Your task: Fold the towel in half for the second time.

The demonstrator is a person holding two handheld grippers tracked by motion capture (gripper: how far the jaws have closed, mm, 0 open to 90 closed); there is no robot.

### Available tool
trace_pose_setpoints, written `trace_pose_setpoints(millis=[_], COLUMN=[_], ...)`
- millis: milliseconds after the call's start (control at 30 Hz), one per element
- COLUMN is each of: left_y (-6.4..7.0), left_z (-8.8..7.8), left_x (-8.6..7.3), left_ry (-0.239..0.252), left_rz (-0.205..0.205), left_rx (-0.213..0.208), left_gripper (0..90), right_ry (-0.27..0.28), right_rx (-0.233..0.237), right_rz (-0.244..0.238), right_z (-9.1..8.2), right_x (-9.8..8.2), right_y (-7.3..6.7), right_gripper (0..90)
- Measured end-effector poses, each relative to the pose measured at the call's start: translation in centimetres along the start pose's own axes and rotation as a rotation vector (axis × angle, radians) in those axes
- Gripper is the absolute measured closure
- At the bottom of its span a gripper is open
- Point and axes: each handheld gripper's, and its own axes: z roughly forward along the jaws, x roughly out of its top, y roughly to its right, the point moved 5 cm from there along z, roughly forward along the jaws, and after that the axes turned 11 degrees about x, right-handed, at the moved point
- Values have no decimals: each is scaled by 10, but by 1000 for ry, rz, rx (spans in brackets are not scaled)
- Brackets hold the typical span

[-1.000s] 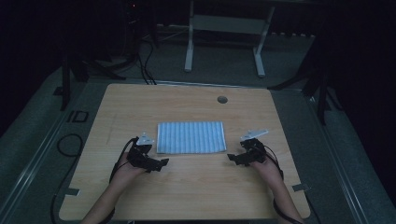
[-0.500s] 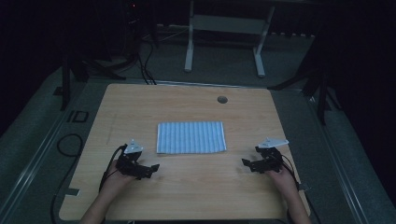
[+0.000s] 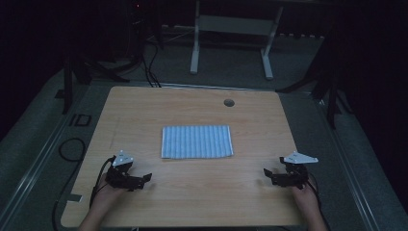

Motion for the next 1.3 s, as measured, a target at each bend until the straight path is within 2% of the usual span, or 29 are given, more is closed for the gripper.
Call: trace_pose_setpoints(millis=[133,200,300,367,433,600,767,933,1033,1133,1300], left_y=[-8,-11,-16,-19,-22,-31,-36,-39,-41,-42,-42], left_z=[-5,-8,-11,-14,-16,-21,-25,-27,-29,-31,-32], left_x=[-7,-11,-15,-17,-19,-22,-25,-25,-26,-24,-24], left_ry=[5,4,9,15,21,47,75,96,100,119,137], left_rz=[-23,-34,-43,-46,-65,-97,-129,-141,-152,-153,-149], left_rx=[20,29,41,59,70,109,151,191,195,217,233], left_gripper=[29,29,29,29,29,29,29,29,29,29,29], right_ry=[31,29,29,48,62,99,102,165,203,212,221], right_rx=[-32,-61,-95,-97,-95,-130,-201,-218,-213,-241,-252], right_rz=[9,17,54,76,97,121,82,120,155,173,200], right_z=[-8,-10,-12,-14,-16,-19,-20,-26,-29,-31,-33], right_x=[-5,-9,-15,-19,-22,-24,-28,-27,-28,-31,-32], right_y=[3,5,10,13,15,20,21,24,28,32,36], right_gripper=[124,124,125,124,125,124,118,118,118,118,118])
